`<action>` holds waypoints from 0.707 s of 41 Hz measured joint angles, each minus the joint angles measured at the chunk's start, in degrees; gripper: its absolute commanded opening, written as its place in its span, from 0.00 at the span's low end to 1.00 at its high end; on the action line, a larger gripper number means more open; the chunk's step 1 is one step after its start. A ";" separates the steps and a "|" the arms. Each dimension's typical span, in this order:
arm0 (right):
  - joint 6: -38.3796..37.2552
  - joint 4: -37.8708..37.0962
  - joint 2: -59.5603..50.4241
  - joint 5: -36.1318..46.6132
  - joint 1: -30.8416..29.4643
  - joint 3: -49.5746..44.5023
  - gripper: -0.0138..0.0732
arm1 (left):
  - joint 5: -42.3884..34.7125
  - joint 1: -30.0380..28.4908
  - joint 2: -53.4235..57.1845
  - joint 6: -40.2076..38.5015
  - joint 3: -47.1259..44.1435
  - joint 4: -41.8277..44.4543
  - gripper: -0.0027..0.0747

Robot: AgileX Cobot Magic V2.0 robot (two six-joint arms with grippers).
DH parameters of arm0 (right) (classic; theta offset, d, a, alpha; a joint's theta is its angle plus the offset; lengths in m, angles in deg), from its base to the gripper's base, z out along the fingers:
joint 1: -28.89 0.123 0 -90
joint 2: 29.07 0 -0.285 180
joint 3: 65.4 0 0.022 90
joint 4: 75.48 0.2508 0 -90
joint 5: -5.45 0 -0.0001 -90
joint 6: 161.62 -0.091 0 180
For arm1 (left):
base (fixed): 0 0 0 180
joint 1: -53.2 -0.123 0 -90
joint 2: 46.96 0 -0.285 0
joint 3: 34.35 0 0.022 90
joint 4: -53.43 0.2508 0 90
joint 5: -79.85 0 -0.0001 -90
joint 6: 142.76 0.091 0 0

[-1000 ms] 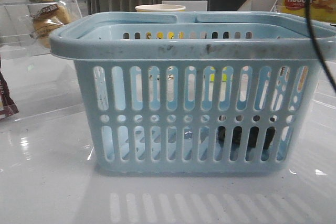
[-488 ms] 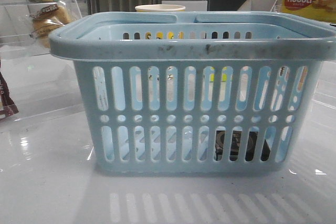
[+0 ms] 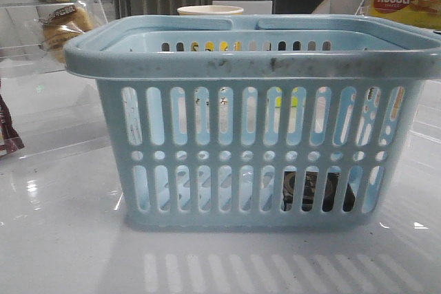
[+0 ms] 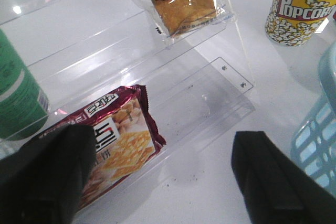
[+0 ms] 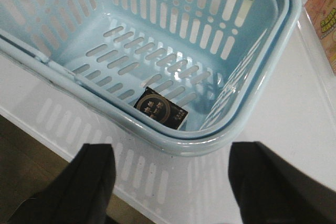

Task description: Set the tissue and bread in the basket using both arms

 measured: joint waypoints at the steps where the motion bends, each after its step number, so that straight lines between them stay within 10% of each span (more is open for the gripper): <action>1: 0.04 0.00 0.00 0.00 0.00 0.00 0.80 | -0.04 0.00 -2.02 0.00 1.42 -0.39 0.80; 29: 0.04 0.00 0.00 0.00 0.00 0.00 0.80 | -10.00 0.00 -40.96 0.00 27.79 -7.05 0.80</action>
